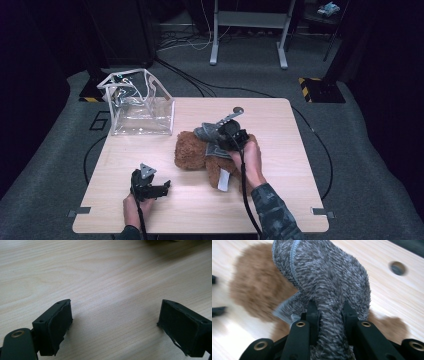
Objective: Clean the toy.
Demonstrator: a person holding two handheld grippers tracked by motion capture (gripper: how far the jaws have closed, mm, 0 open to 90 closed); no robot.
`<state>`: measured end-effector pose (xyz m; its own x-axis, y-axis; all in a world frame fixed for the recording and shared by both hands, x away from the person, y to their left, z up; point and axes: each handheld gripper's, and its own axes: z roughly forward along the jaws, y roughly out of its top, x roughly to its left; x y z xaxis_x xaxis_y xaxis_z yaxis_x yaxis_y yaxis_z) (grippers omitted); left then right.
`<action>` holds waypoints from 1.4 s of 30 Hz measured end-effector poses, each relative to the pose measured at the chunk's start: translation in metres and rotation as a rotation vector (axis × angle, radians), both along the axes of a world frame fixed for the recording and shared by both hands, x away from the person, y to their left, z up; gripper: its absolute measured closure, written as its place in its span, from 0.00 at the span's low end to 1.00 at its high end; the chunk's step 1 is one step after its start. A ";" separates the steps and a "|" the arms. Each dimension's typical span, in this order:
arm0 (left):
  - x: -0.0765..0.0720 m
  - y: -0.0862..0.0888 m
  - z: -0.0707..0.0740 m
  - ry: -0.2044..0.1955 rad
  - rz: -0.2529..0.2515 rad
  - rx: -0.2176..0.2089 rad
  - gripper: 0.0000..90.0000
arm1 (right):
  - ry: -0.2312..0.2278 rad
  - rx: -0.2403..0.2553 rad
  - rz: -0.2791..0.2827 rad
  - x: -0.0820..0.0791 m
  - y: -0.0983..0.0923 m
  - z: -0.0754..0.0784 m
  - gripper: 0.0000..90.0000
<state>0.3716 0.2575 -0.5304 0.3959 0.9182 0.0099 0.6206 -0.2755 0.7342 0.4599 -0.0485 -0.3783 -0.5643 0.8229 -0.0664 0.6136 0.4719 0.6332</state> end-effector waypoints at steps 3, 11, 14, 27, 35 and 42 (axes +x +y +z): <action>0.000 0.000 0.000 0.000 -0.001 0.000 0.13 | -0.001 0.011 -0.042 -0.003 -0.021 0.000 0.82; 0.000 0.000 0.000 0.000 0.000 -0.001 0.13 | -0.024 -0.003 -0.138 -0.009 -0.068 0.002 0.82; 0.000 0.000 0.000 0.000 0.000 0.000 0.13 | -0.011 -0.001 -0.164 -0.009 -0.080 0.000 0.82; 0.000 0.000 0.000 0.002 -0.005 0.006 0.13 | -0.047 0.148 0.002 -0.009 -0.020 0.020 0.82; 0.000 0.001 0.000 -0.001 -0.007 0.006 0.13 | -0.014 0.085 0.094 0.003 0.030 -0.006 0.82; 0.000 0.000 0.000 0.000 0.000 0.000 0.13 | -0.003 0.073 0.041 0.001 0.007 -0.007 0.82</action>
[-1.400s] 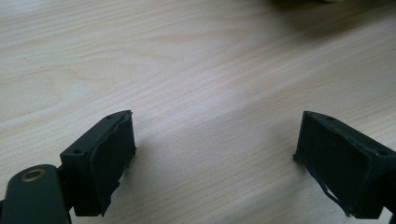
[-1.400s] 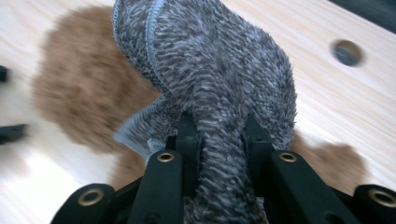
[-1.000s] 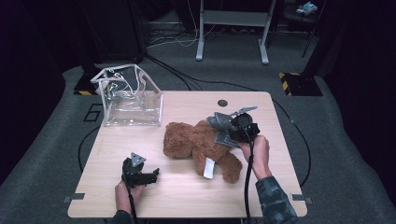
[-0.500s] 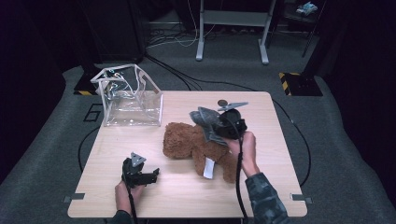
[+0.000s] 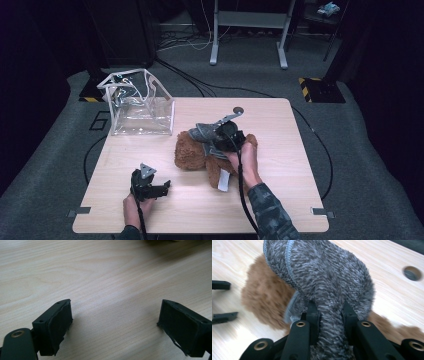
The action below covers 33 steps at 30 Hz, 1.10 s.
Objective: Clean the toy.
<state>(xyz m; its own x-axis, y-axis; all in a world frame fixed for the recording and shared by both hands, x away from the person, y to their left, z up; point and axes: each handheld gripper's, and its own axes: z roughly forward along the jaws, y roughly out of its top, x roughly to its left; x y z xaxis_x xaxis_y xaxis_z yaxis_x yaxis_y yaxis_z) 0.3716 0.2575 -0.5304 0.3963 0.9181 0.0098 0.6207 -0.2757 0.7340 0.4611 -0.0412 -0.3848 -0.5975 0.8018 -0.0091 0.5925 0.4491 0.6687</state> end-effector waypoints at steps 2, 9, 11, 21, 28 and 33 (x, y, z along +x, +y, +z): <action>0.000 0.000 0.000 0.000 0.000 0.000 0.13 | 0.001 -0.006 -0.022 -0.002 -0.013 0.003 0.82; 0.000 0.000 0.000 0.000 0.000 0.000 0.13 | 0.014 0.004 -0.106 -0.009 -0.059 0.003 0.82; 0.000 0.000 0.000 0.000 0.000 0.000 0.13 | 0.015 0.009 -0.123 -0.010 -0.069 0.002 0.82; 0.000 0.000 0.000 -0.001 0.001 -0.001 0.13 | -0.006 0.005 -0.161 -0.020 -0.090 -0.002 0.82; 0.000 0.000 0.000 -0.004 0.000 0.000 0.13 | -0.049 0.070 -0.052 -0.039 -0.061 0.012 0.82; 0.000 0.000 0.000 -0.003 0.000 0.000 0.13 | -0.021 0.086 0.030 -0.040 -0.026 0.004 0.80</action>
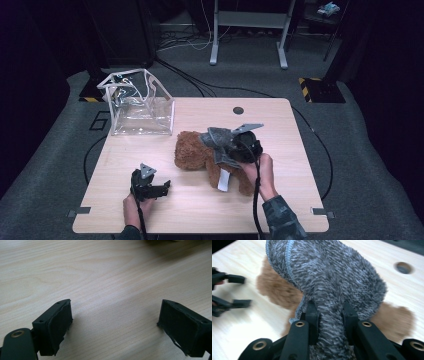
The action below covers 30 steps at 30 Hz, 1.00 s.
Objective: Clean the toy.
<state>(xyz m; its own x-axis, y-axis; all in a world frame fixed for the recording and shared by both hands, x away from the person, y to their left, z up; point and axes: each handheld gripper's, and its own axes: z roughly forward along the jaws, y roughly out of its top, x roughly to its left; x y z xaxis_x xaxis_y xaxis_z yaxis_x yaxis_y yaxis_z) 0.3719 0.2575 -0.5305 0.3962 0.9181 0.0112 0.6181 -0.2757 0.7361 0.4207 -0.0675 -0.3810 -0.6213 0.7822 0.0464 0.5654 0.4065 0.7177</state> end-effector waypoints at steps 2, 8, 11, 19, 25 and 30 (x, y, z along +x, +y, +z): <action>0.000 0.000 0.000 0.000 0.000 0.000 0.13 | 0.008 -0.019 0.020 0.002 0.010 -0.006 0.74; 0.000 0.000 0.000 0.003 0.000 0.000 0.13 | -0.053 -0.090 0.001 0.003 0.029 -0.017 0.54; 0.000 0.000 0.000 0.003 0.001 0.000 0.13 | -0.094 -0.113 -0.002 -0.001 0.032 -0.015 0.59; 0.000 0.000 0.000 0.003 0.000 0.000 0.13 | -0.050 -0.120 0.019 -0.002 0.026 -0.033 0.82; 0.000 0.000 0.000 0.003 0.000 0.000 0.13 | -0.003 -0.106 -0.011 -0.011 0.004 -0.039 0.82; 0.000 0.000 0.000 0.003 0.000 0.000 0.13 | 0.036 -0.106 -0.066 -0.016 -0.023 -0.044 0.82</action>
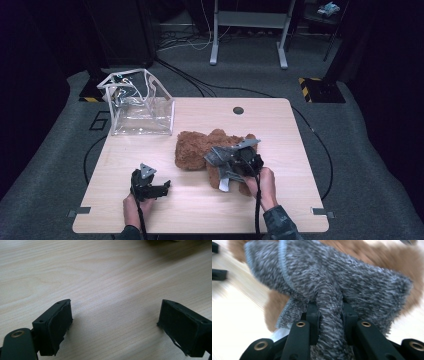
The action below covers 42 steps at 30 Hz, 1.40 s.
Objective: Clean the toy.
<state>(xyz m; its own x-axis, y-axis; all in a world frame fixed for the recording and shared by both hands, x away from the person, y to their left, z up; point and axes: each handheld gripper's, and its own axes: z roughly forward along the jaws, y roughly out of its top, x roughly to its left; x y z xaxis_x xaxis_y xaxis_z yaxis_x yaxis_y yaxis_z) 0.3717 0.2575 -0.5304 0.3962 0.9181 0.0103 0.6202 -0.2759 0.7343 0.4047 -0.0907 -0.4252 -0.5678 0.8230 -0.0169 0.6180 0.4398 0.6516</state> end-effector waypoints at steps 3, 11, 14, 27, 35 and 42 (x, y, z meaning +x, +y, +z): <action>0.000 0.000 0.000 0.000 0.000 0.000 0.13 | 0.020 0.009 -0.055 -0.002 -0.018 -0.005 0.82; 0.000 0.000 0.000 -0.003 0.000 0.000 0.13 | -0.030 0.102 -0.034 -0.009 -0.022 0.018 0.82; 0.000 0.000 0.000 0.000 0.001 -0.001 0.13 | -0.064 0.110 0.010 -0.008 -0.004 0.032 0.82; 0.000 0.000 0.000 -0.003 0.000 0.000 0.13 | -0.033 0.038 0.044 0.021 0.048 0.013 0.82; 0.000 0.000 0.000 0.001 -0.001 0.001 0.13 | 0.000 0.081 -0.042 0.012 0.002 0.011 0.83; 0.000 -0.001 0.000 -0.005 0.008 -0.008 0.13 | 0.031 0.098 -0.126 0.009 -0.044 -0.002 0.83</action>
<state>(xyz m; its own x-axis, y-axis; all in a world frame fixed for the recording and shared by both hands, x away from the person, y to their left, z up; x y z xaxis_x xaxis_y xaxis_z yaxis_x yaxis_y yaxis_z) 0.3718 0.2568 -0.5308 0.3892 0.9211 0.0043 0.6187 -0.2649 0.7396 0.4140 -0.1347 -0.4269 -0.4592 0.8845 0.0828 0.6844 0.2928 0.6678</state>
